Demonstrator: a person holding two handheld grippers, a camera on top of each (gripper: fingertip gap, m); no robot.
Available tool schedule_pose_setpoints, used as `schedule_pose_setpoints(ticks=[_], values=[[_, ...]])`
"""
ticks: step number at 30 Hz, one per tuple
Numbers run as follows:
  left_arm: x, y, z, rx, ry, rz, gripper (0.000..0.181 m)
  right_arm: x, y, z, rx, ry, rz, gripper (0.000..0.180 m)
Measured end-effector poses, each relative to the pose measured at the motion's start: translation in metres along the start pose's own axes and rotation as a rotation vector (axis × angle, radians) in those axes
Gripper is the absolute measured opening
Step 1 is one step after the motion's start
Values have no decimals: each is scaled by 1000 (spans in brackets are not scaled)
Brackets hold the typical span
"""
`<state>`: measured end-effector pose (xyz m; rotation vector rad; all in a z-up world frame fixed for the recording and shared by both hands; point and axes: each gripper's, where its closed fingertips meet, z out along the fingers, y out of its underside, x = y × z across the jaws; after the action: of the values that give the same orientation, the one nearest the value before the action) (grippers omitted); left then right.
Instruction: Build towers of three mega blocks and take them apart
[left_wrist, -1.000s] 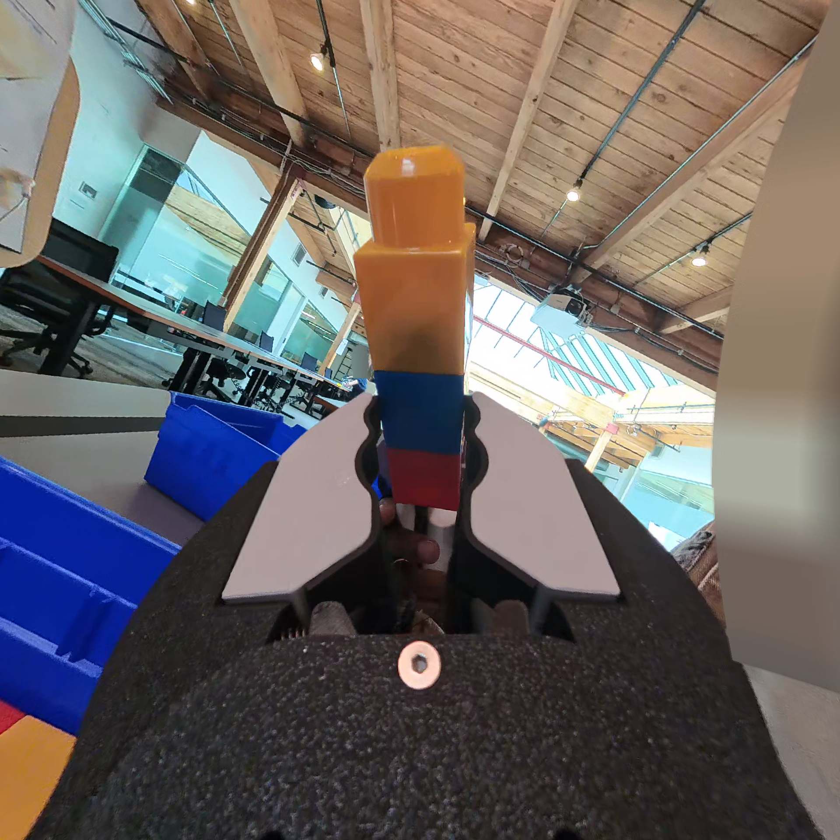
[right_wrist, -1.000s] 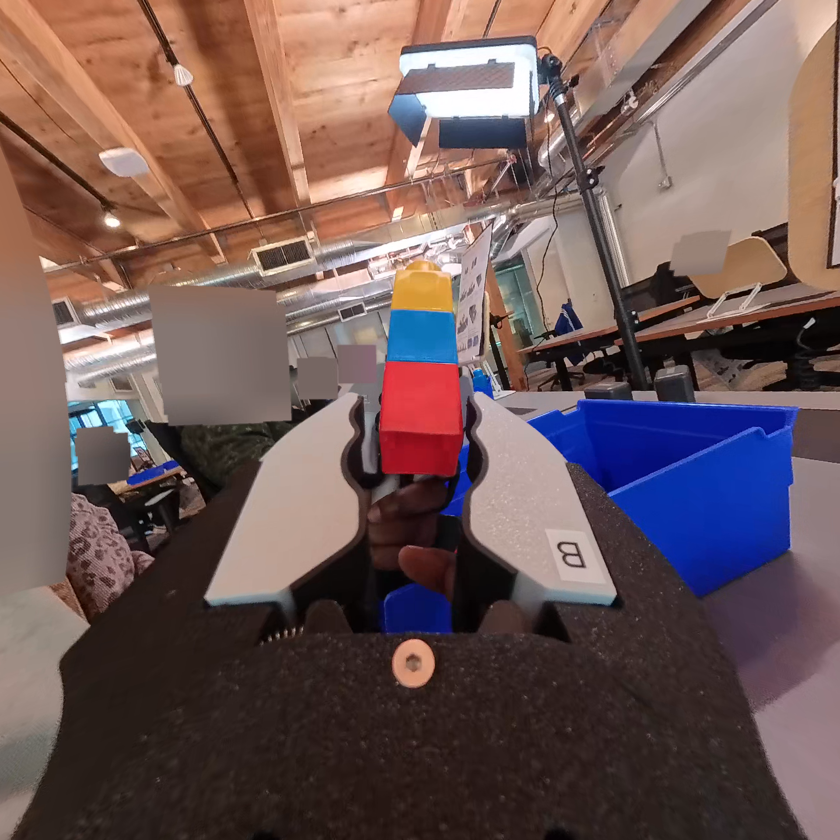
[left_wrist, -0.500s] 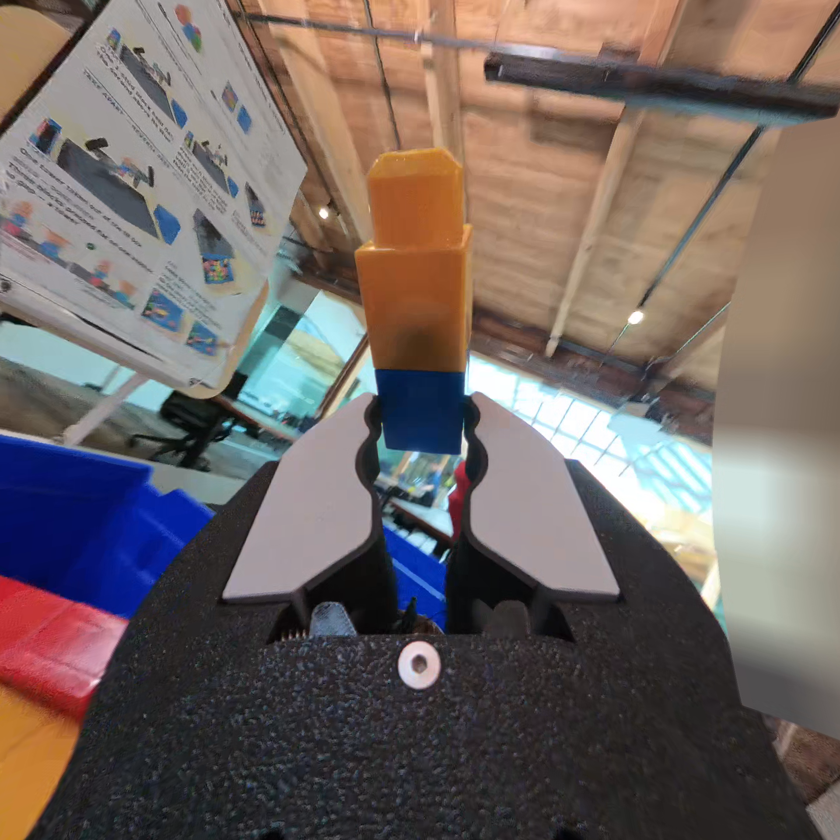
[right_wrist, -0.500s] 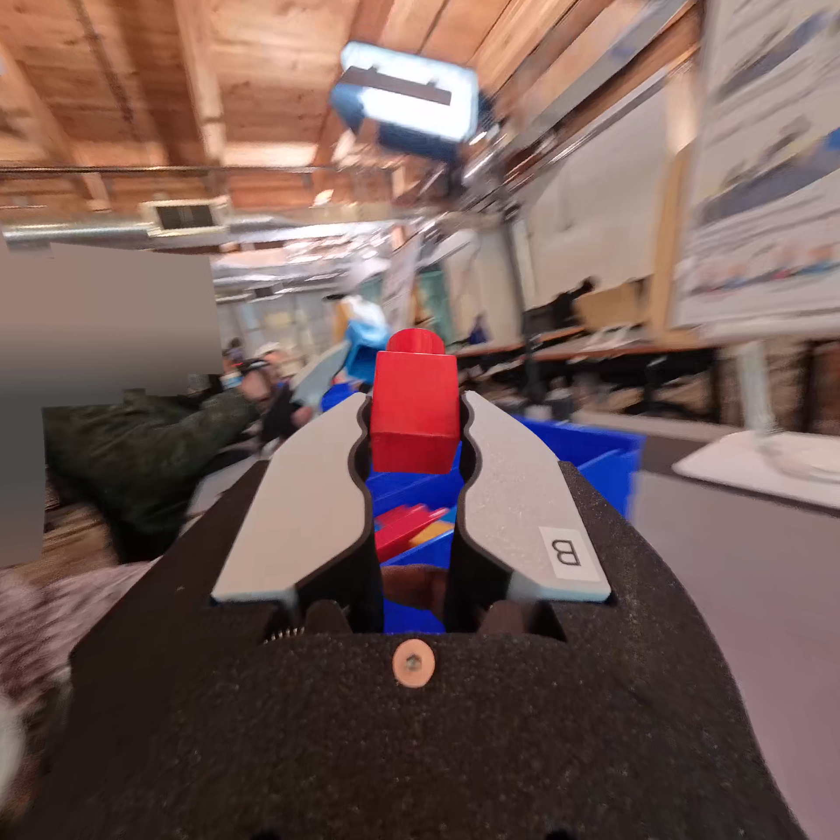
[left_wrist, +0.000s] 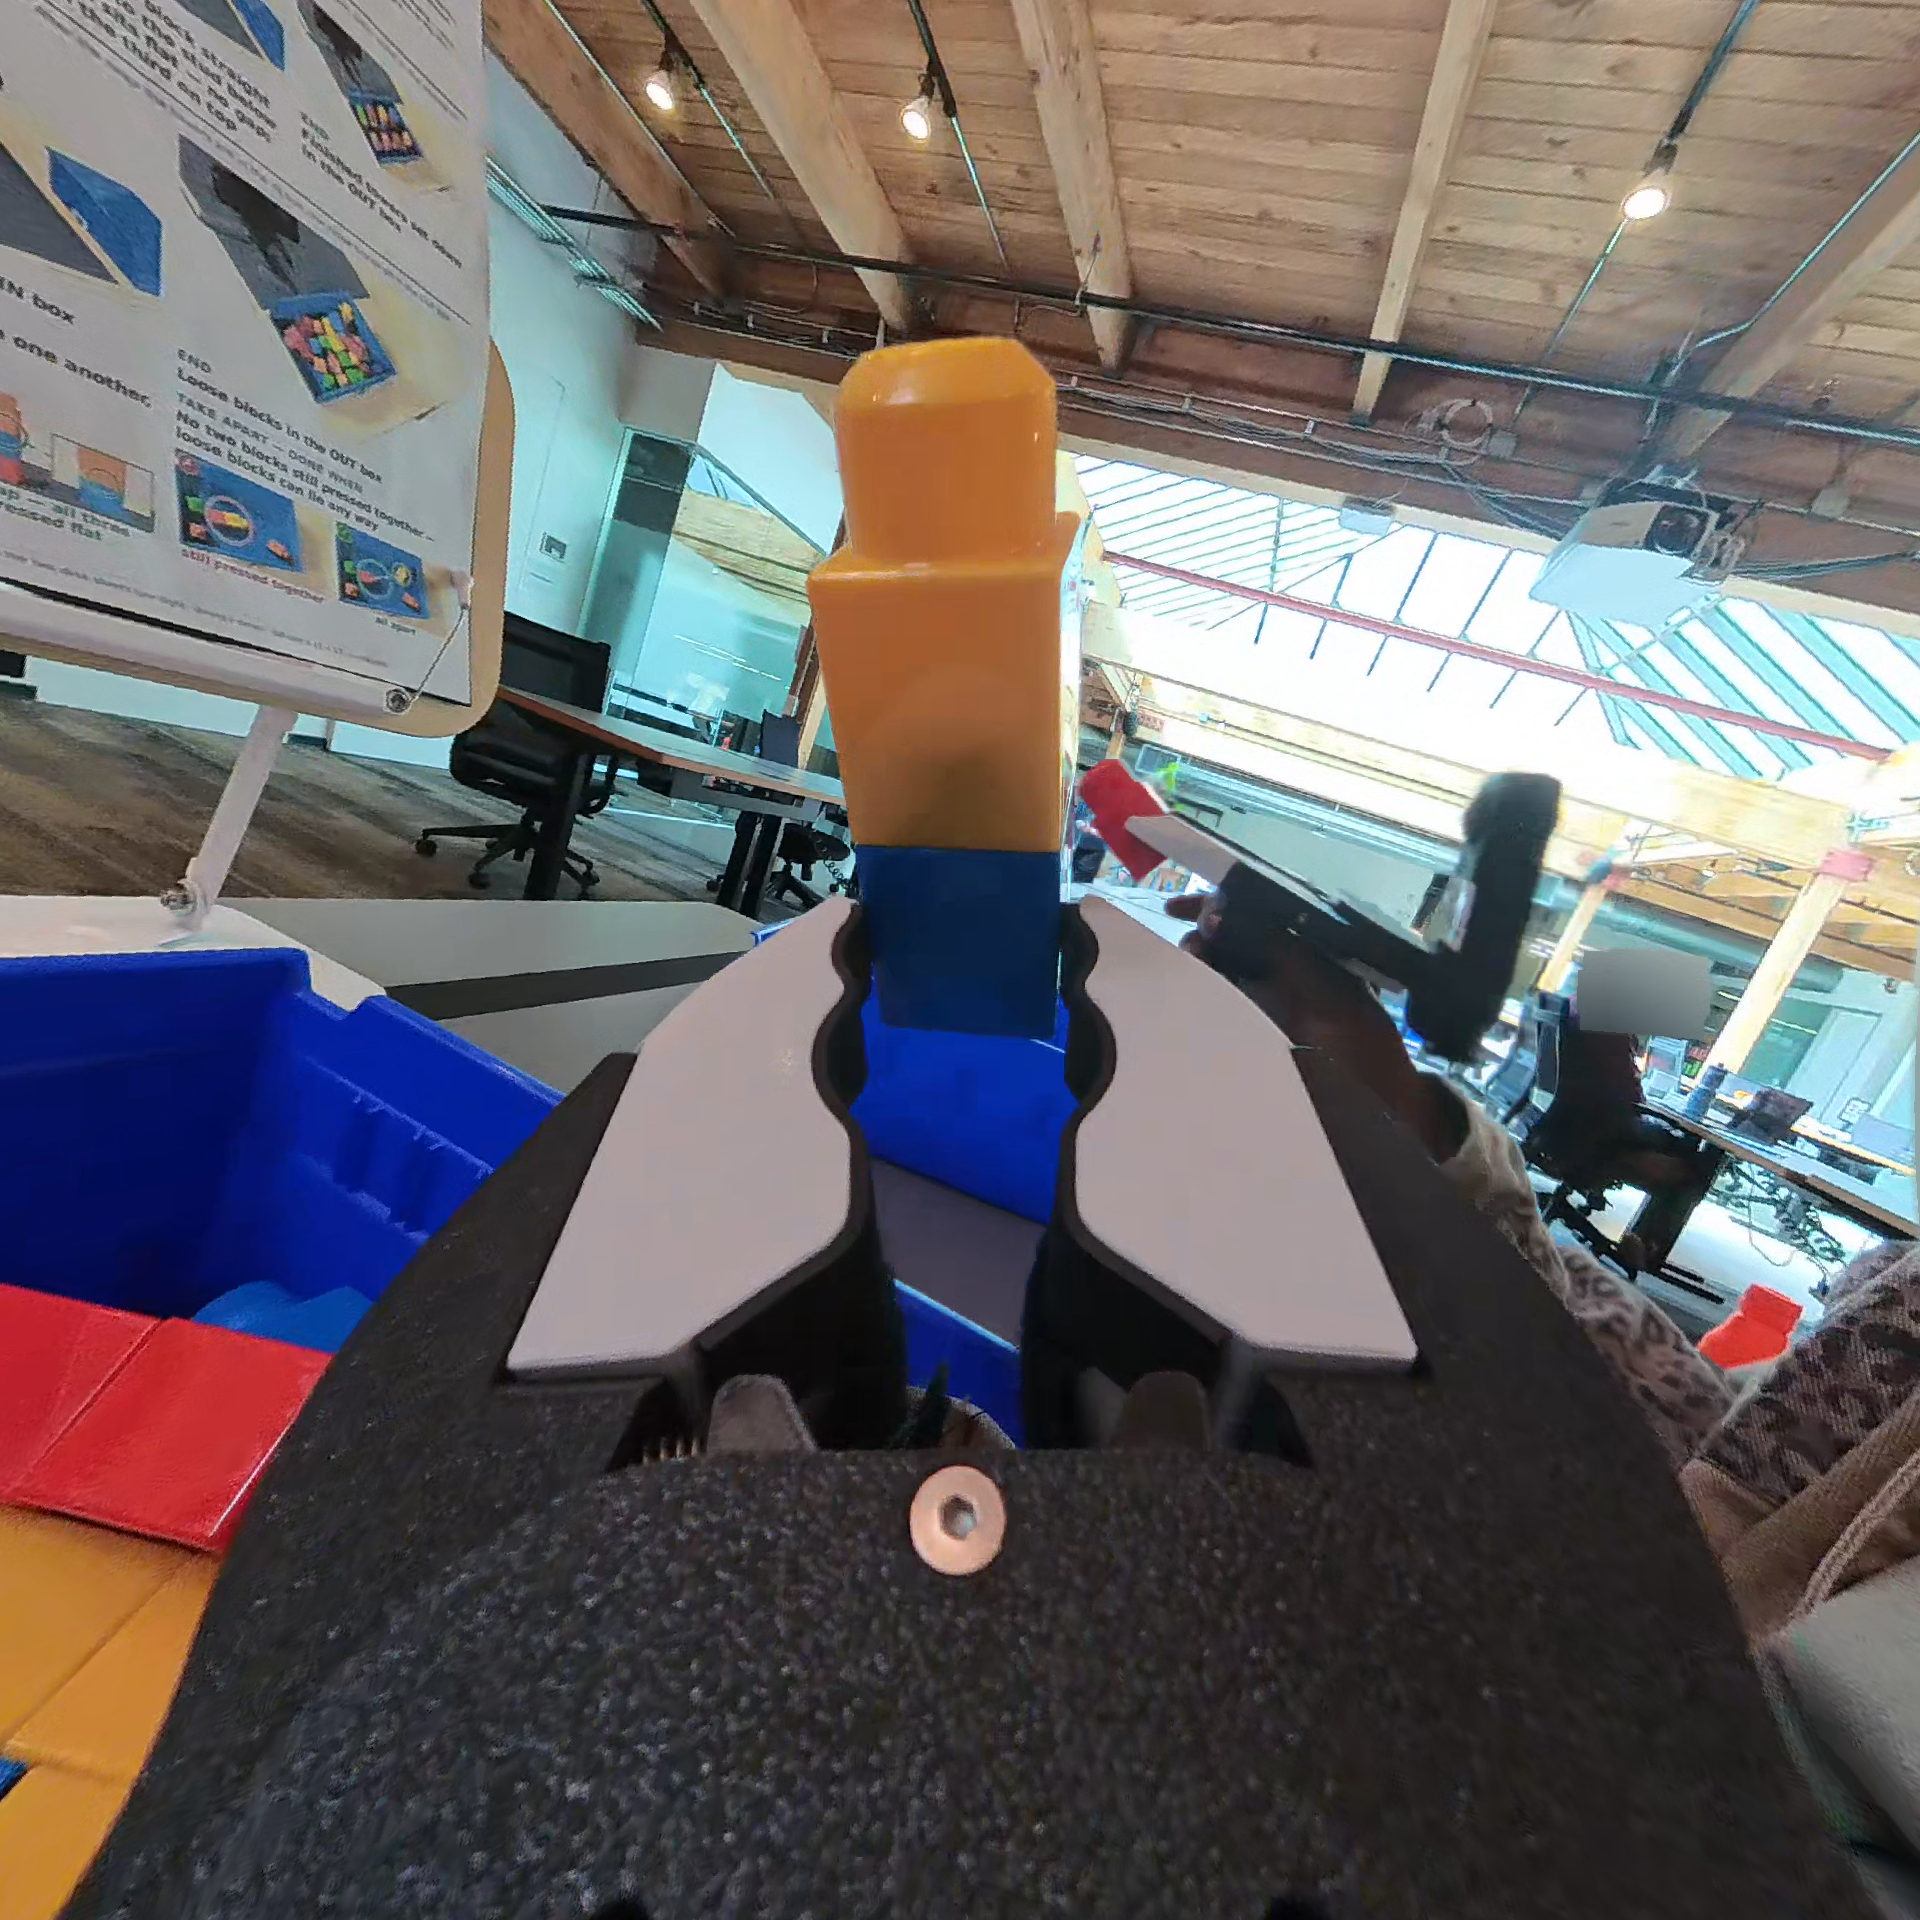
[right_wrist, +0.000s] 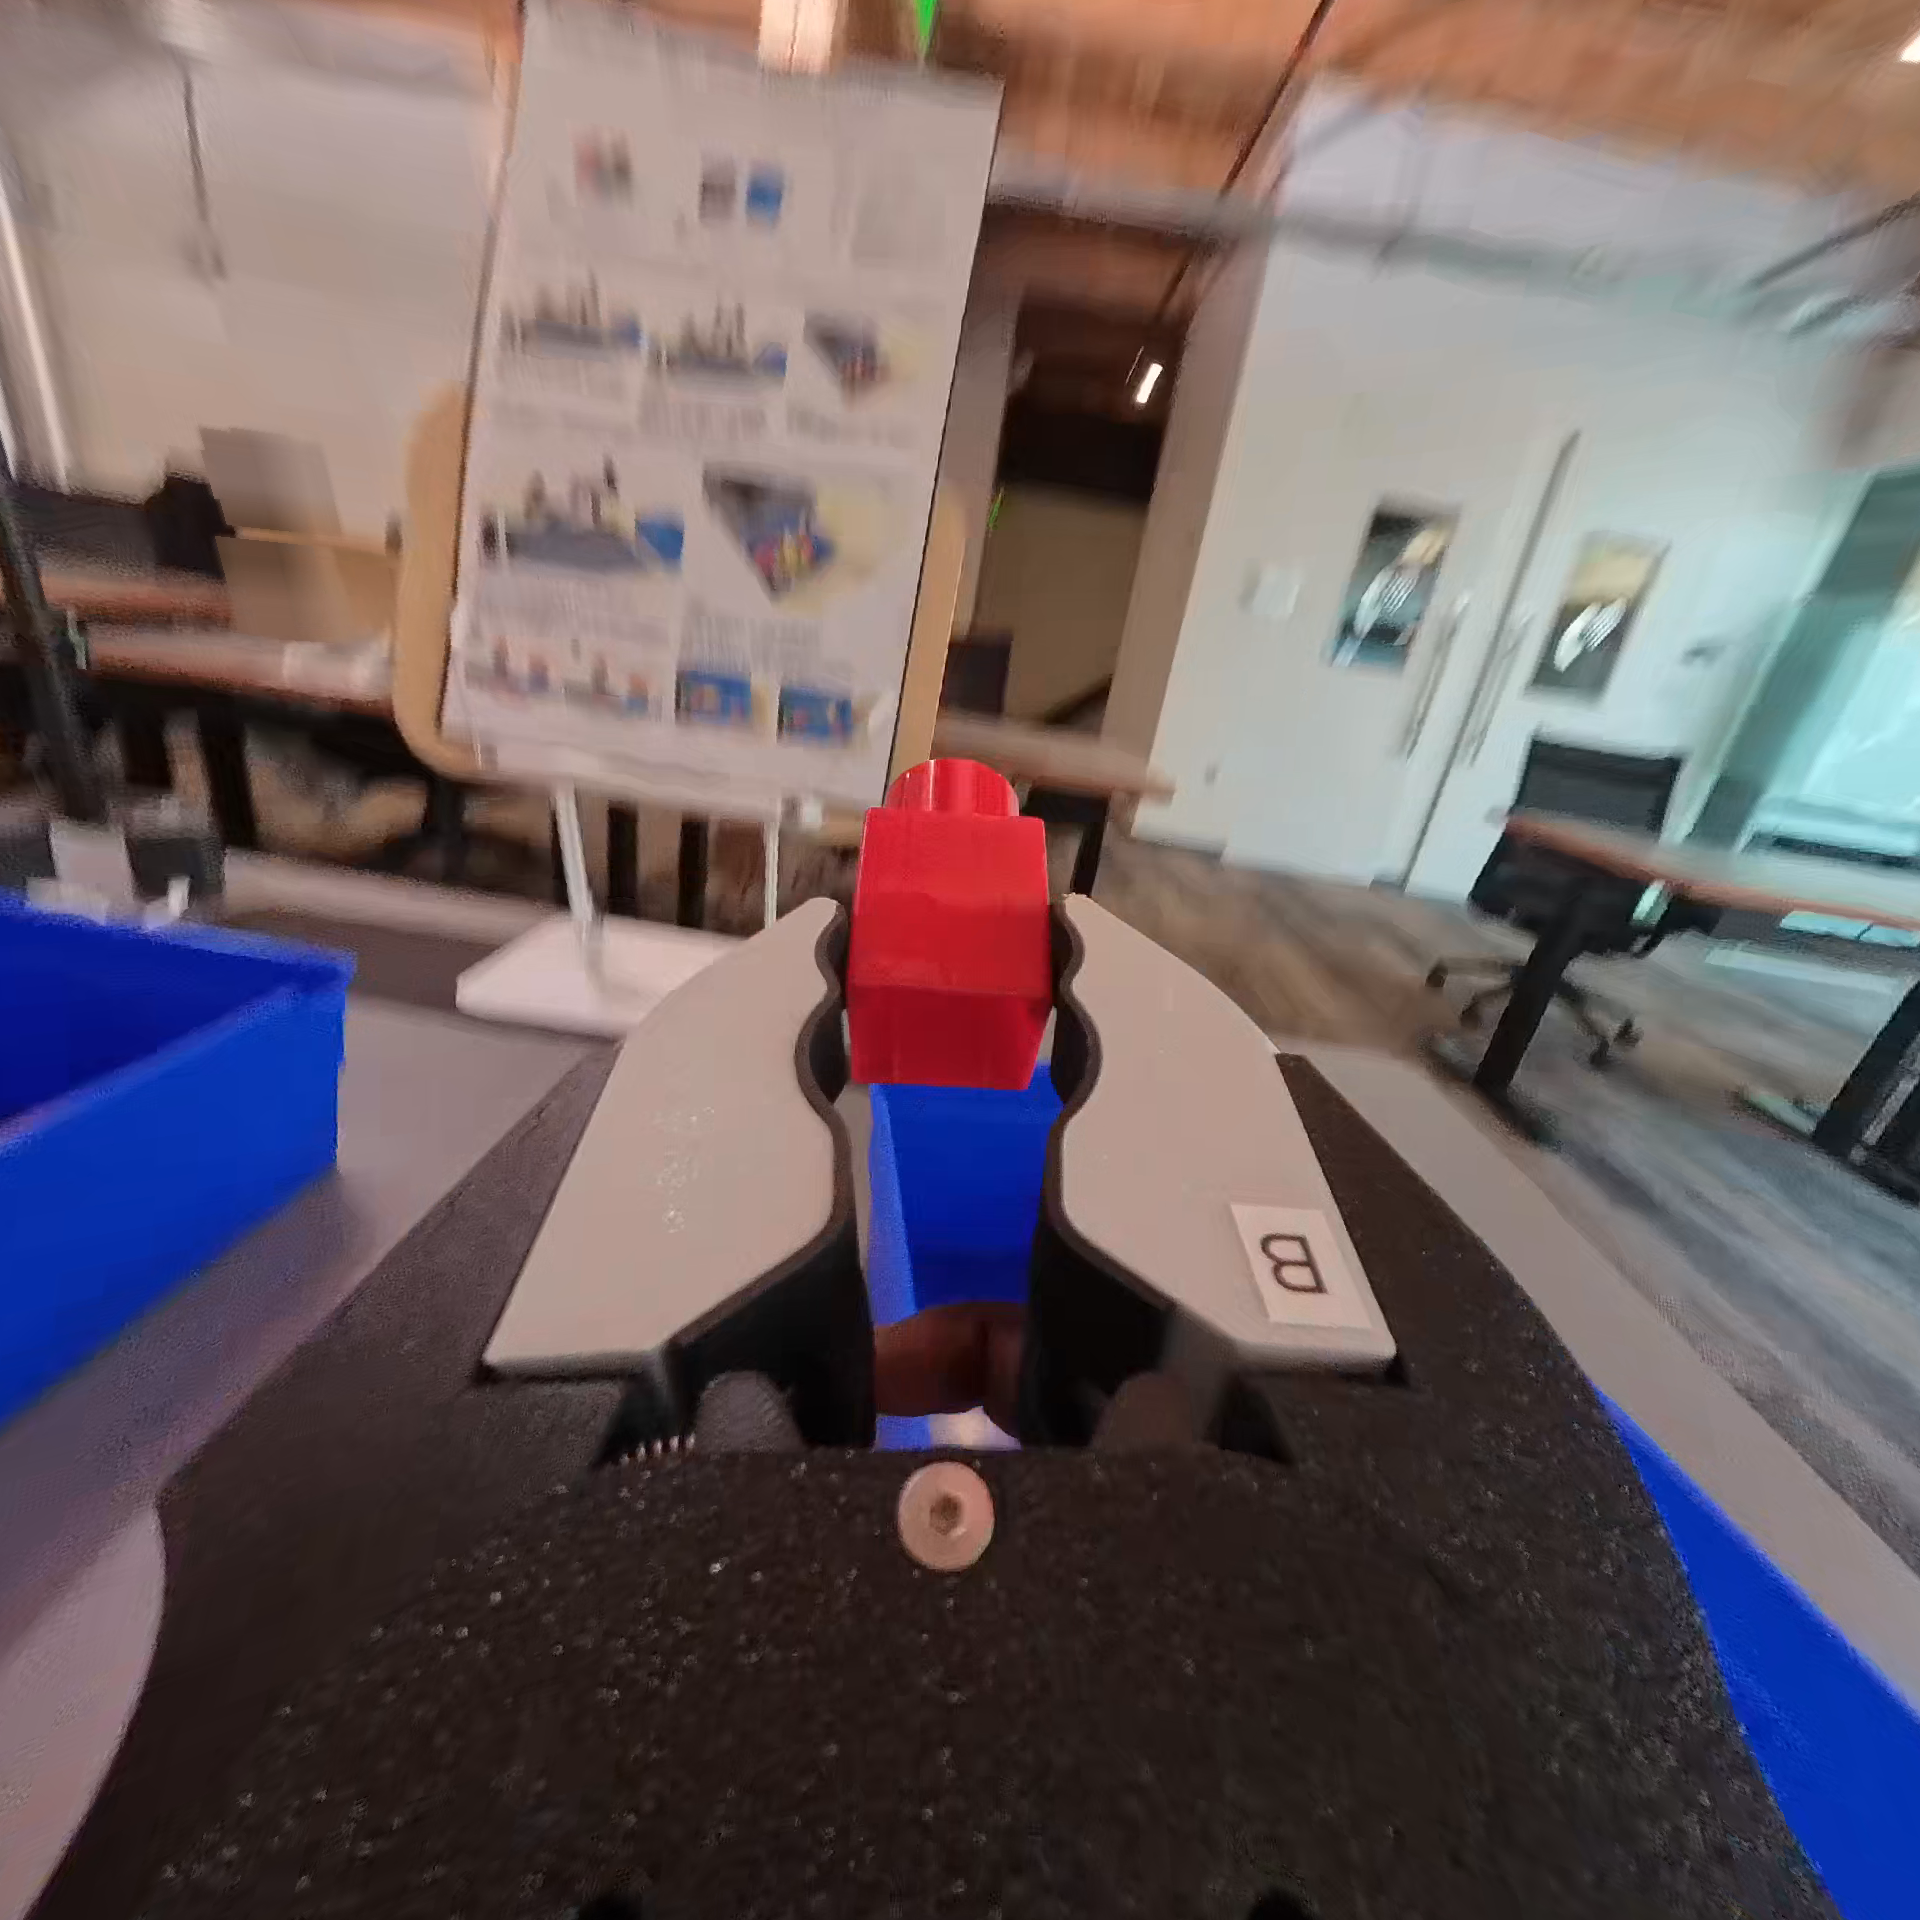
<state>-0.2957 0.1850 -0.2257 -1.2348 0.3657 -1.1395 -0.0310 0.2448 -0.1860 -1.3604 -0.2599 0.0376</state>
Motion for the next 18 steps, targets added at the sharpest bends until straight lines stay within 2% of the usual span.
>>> schedule_pose_setpoints(ticks=[3, 7, 11, 14, 18], values=[[1, 3, 1, -17, -2, 7, 35, 20, 45, 25, -389, -130, 2, 36], [1, 9, 3, -56, -17, 52, 35, 35, 105, 54, -738, -190, 21, 36], [2, 12, 4, -75, -19, 75, 35, 18, 163, 57, -888, -259, 54, 36], [5, 13, 5, -83, -12, 74, 35, 24, 171, 66, -848, -183, 96, 36], [5, 19, 7, -117, -14, 90, 35, 17, 172, 73, -813, -187, 157, 41]])
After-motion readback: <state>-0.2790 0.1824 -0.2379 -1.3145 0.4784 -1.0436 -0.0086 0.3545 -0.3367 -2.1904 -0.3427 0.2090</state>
